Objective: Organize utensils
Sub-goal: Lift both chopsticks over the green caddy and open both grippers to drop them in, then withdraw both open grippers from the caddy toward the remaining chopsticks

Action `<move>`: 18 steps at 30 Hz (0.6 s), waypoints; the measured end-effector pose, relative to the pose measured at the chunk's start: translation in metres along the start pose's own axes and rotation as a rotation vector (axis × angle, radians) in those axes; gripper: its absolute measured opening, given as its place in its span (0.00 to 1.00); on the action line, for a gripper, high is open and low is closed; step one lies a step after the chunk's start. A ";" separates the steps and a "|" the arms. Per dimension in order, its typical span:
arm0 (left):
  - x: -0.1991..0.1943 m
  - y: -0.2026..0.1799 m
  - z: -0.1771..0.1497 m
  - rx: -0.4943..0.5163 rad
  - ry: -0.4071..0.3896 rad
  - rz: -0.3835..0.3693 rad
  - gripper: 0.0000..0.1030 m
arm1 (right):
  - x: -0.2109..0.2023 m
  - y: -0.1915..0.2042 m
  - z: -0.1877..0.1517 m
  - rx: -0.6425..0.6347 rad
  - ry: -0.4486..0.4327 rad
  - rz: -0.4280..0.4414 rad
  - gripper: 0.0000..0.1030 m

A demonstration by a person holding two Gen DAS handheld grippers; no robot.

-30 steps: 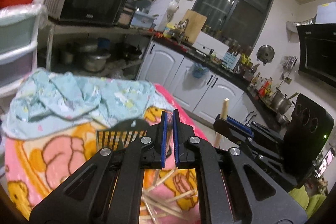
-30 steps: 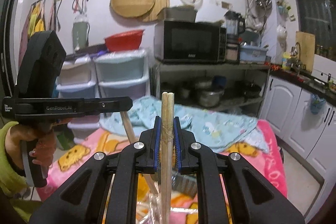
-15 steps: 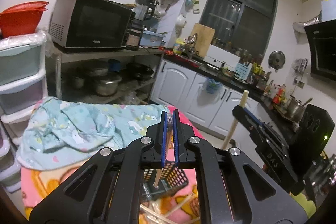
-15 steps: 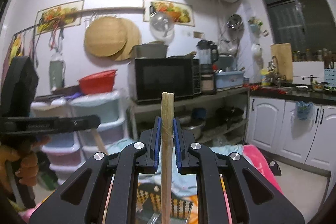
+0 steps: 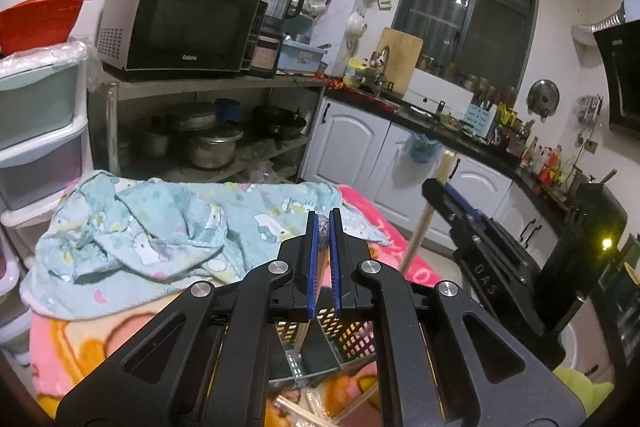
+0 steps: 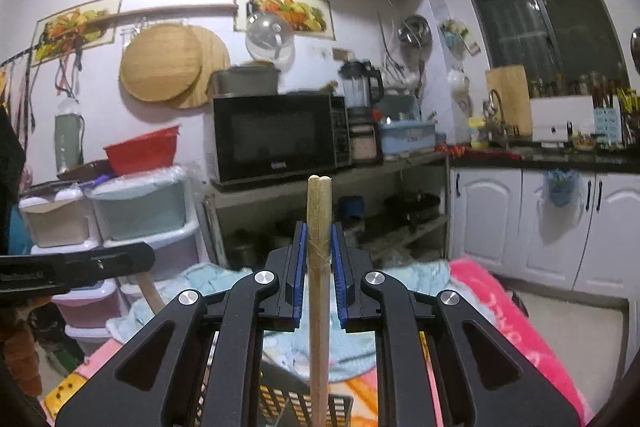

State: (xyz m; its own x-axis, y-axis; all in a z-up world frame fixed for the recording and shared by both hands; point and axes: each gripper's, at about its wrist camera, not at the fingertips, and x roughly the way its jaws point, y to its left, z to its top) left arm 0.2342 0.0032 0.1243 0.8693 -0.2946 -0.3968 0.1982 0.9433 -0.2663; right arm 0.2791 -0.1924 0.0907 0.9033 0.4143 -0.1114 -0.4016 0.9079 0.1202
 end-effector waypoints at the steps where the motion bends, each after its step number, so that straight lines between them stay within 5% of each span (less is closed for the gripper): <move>1: 0.002 0.000 -0.001 0.005 0.003 0.003 0.03 | 0.002 -0.002 -0.006 0.009 0.016 -0.010 0.13; 3: 0.006 0.001 -0.008 0.013 0.014 0.010 0.04 | 0.004 -0.005 -0.012 0.019 0.041 -0.013 0.15; 5: 0.009 0.002 -0.011 0.015 0.023 0.018 0.07 | 0.002 -0.007 -0.017 0.029 0.054 -0.020 0.40; 7: 0.010 0.006 -0.017 0.013 0.032 0.028 0.14 | -0.001 -0.008 -0.017 0.040 0.057 -0.026 0.42; 15: -0.006 0.014 -0.025 -0.009 0.013 0.064 0.70 | -0.027 -0.007 -0.012 0.006 0.073 -0.040 0.65; 18: -0.018 0.014 -0.026 -0.009 -0.010 0.064 0.75 | -0.040 -0.004 -0.009 -0.012 0.067 -0.041 0.73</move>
State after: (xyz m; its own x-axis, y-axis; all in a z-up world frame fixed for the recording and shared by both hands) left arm 0.2095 0.0176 0.1054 0.8844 -0.2322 -0.4048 0.1380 0.9588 -0.2485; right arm 0.2435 -0.2123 0.0858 0.9068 0.3802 -0.1819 -0.3671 0.9245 0.1026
